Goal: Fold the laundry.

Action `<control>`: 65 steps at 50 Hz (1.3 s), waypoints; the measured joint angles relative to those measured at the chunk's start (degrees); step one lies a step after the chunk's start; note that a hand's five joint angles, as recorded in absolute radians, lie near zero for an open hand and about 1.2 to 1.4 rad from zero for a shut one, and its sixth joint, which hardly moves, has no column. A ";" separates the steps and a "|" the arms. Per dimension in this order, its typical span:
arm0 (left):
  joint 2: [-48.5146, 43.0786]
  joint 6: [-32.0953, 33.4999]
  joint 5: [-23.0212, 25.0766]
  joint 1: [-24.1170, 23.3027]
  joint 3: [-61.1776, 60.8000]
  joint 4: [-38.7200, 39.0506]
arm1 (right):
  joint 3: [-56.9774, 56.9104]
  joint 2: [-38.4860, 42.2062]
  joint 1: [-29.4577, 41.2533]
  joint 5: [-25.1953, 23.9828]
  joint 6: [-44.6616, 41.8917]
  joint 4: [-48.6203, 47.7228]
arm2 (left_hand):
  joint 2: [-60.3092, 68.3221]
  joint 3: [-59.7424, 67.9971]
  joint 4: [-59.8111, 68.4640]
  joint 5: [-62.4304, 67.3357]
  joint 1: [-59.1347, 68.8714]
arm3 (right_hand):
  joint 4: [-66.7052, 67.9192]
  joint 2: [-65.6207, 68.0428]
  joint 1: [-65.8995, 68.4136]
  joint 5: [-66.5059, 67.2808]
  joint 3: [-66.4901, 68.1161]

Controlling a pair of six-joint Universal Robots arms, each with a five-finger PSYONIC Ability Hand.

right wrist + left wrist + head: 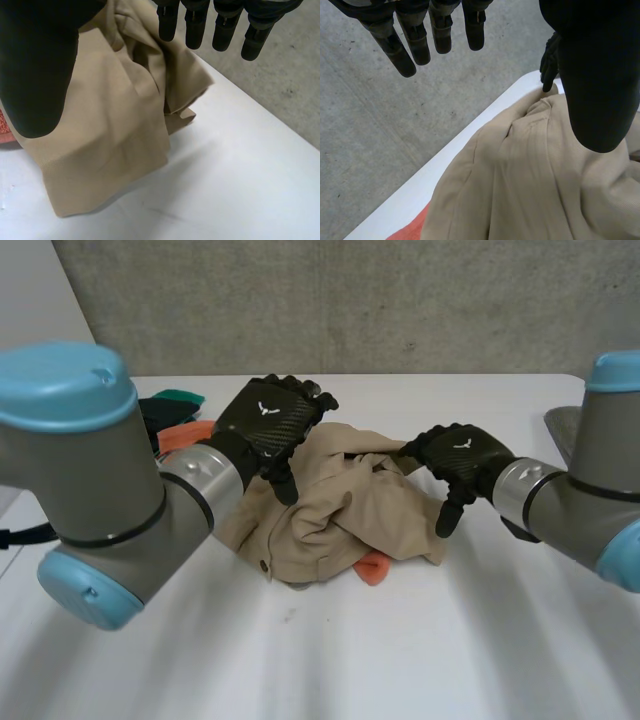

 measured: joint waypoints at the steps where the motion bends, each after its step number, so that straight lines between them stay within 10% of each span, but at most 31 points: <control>1: -0.36 -0.06 0.63 0.29 0.80 -0.64 | -0.32 -0.10 -0.34 0.04 0.54 0.70 | 0.00 0.00 -0.01 0.00 0.00 | 0.00 0.00 0.00 0.00 0.00; 16: -23.70 4.82 8.51 3.94 23.28 -11.80 | -0.83 0.32 -3.05 -0.23 1.58 3.20 | 1.10 1.06 1.23 0.90 1.53 | 0.00 0.00 0.00 0.00 0.00; 21: -30.16 9.14 7.26 4.80 29.69 -13.02 | -0.01 0.72 -2.85 -0.23 0.47 2.80 | 42.32 41.94 42.01 37.24 43.10 | 0.00 0.00 0.00 0.00 0.00; 28: -26.14 7.53 2.65 7.24 30.54 -12.16 | 0.79 0.65 -2.39 -0.23 -0.68 2.22 | 54.36 54.92 56.54 52.25 52.62 | 0.00 0.00 0.00 0.00 0.00; 40: -7.58 2.55 -4.65 23.47 29.59 -5.08 | 0.42 0.60 1.03 -0.28 -0.78 2.10 | 55.62 55.68 57.00 52.25 52.63 | 0.00 0.00 0.00 0.00 0.00; 52: -20.44 7.42 -9.75 37.50 42.84 -5.98 | -1.83 3.89 5.95 2.83 -0.40 1.84 | 55.88 55.68 57.01 52.25 52.63 | 0.00 0.00 0.00 0.00 0.00; 58: -28.00 8.18 -10.30 37.99 44.74 -4.49 | -2.76 5.27 8.68 5.71 1.37 1.19 | 13.14 13.28 14.96 10.96 5.69 | 0.00 0.00 0.00 0.00 0.00; 65: -25.32 7.96 -9.06 34.46 38.49 -5.75 | -3.92 6.97 12.59 8.83 5.25 0.75 | -0.06 -0.11 -0.33 0.33 -1.43 | 0.00 0.00 0.00 0.00 0.00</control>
